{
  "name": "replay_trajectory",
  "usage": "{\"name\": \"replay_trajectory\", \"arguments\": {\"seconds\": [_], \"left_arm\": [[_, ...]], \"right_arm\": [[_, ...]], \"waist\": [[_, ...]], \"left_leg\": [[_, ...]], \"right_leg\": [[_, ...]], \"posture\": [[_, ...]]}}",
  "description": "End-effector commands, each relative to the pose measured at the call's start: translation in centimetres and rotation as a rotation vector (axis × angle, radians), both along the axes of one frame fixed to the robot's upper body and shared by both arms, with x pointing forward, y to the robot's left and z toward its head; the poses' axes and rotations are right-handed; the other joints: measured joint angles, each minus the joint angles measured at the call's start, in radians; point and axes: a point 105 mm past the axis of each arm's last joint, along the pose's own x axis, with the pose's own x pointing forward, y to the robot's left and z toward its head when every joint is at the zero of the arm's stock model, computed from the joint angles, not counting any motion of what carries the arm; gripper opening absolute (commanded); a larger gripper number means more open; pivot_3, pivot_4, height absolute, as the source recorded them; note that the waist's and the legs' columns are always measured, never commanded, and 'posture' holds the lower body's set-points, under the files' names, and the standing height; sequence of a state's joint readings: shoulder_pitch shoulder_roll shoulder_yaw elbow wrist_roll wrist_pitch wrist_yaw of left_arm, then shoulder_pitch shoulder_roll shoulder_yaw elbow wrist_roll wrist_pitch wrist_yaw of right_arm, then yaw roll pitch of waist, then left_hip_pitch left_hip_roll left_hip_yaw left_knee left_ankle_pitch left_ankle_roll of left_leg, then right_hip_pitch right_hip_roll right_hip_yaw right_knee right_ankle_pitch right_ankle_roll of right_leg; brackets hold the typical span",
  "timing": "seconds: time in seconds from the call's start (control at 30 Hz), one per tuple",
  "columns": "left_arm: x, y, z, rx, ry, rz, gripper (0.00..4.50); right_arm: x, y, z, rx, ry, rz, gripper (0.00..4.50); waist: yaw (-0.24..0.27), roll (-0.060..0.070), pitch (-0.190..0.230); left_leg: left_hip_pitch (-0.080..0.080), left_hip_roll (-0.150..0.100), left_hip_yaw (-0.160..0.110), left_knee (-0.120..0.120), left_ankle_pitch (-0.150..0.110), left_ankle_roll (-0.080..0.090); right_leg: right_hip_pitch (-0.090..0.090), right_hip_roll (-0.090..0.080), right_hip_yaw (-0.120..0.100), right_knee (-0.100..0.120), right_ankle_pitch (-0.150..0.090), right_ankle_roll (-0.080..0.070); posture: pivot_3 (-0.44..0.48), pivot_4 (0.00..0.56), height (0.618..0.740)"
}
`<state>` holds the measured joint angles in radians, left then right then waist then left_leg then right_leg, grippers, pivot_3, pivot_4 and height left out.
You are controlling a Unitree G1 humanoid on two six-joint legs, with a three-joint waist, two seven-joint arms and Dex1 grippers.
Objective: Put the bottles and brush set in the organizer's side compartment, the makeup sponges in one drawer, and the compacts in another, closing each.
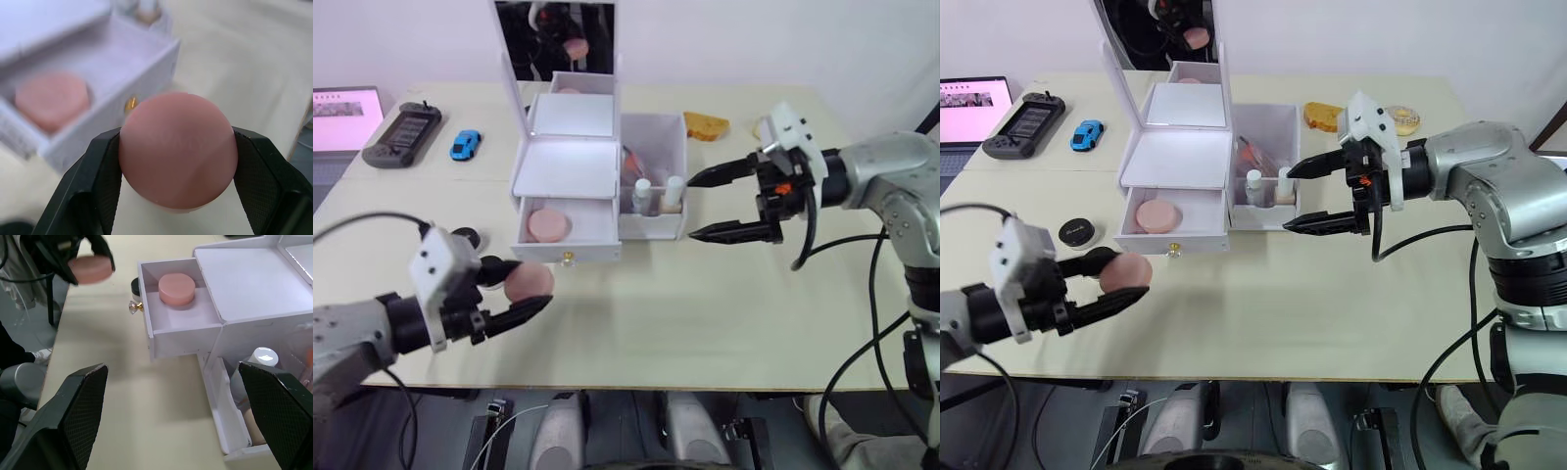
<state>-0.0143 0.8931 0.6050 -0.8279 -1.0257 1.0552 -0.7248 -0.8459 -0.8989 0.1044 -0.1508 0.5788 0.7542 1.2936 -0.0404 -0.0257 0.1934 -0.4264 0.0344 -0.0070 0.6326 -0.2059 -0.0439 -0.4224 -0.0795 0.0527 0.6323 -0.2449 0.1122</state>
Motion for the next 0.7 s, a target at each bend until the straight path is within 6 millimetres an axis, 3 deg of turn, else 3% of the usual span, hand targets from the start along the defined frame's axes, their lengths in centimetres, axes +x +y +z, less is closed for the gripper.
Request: {"name": "replay_trajectory", "arguments": {"seconds": [0.03,0.17,0.27,0.47,0.7], "left_arm": [[0.8,-0.6,1.7,-0.017,-0.015,-0.021,2.68],[5.0,-1.6,2.6,0.060,-0.041,0.043,2.68],[6.7,-3.1,2.9,0.085,-0.042,0.020,2.68],[9.1,-4.3,1.9,0.178,-0.033,0.010,2.68],[10.2,-5.5,1.3,0.190,-0.046,-0.031,2.68]], "right_arm": [[-0.3,0.2,1.2,0.009,-0.054,0.011,4.50],[-0.8,-0.4,1.3,0.015,-0.078,-0.013,4.50],[-1.2,-0.6,1.5,0.020,-0.088,-0.032,4.50],[-1.9,-1.3,1.5,0.030,-0.096,-0.091,4.50],[-2.5,-1.5,1.5,0.043,-0.104,-0.137,4.50]], "waist": [[-0.001,0.000,0.000],[0.008,0.000,0.000],[0.006,0.000,0.000],[-0.002,0.000,0.000],[0.000,0.000,0.001]], "left_leg": [[0.000,0.000,0.000,0.000,0.000,0.000],[0.000,-0.001,0.000,0.000,0.000,0.000],[0.000,-0.001,-0.001,0.000,0.000,0.000],[0.000,-0.001,-0.001,-0.003,0.000,0.000],[-0.001,-0.001,-0.001,-0.002,0.000,0.000]], "right_leg": [[0.000,0.000,0.000,0.000,0.000,0.000],[0.001,0.001,0.000,0.000,0.000,0.001],[0.001,0.001,0.000,0.000,0.000,0.002],[-0.001,0.002,0.000,0.000,-0.002,0.006],[-0.001,0.002,0.000,0.001,-0.002,0.005]], "posture": [[0.000,0.150,0.738],[0.000,0.150,0.738],[0.000,0.150,0.738],[0.000,0.150,0.738],[0.000,0.150,0.738]]}}
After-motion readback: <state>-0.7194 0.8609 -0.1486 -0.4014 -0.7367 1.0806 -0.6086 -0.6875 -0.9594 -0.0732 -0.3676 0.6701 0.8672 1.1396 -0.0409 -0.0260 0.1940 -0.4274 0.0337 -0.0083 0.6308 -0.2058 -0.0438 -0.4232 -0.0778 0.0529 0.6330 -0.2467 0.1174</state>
